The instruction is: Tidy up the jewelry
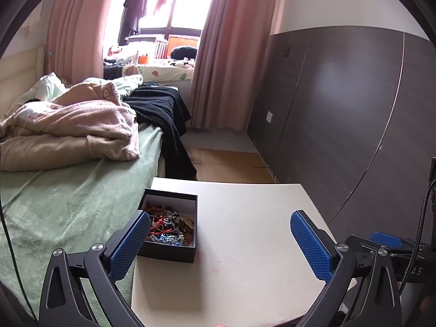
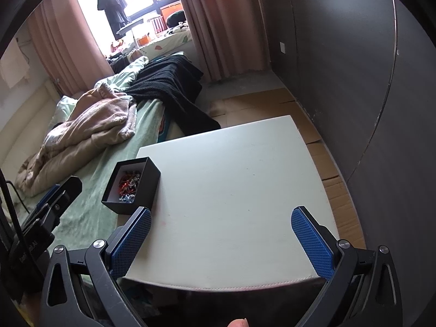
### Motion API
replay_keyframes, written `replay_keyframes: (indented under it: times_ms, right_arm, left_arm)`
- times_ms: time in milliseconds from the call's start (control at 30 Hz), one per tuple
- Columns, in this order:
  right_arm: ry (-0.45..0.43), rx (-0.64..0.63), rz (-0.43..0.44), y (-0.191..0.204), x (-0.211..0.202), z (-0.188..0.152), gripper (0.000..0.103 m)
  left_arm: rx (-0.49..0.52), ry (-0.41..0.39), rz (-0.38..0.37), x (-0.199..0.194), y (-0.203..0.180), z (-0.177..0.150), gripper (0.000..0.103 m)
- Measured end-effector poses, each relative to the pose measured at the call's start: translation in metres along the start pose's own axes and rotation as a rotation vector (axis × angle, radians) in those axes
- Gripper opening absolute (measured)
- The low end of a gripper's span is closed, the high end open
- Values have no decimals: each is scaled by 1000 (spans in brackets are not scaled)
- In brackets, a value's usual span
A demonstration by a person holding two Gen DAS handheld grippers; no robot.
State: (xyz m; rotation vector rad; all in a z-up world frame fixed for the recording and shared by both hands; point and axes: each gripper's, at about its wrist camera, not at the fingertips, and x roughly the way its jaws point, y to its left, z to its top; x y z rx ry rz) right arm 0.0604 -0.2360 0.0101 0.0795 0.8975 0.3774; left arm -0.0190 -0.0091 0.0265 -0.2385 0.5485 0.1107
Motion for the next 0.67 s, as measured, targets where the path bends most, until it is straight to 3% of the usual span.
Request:
replay_keyframes:
  times_ms: [667]
  right_arm:
    - [15,12,-21,-1,3,-4,103]
  left_arm:
    - [35,33,0,4,-5,-4,103]
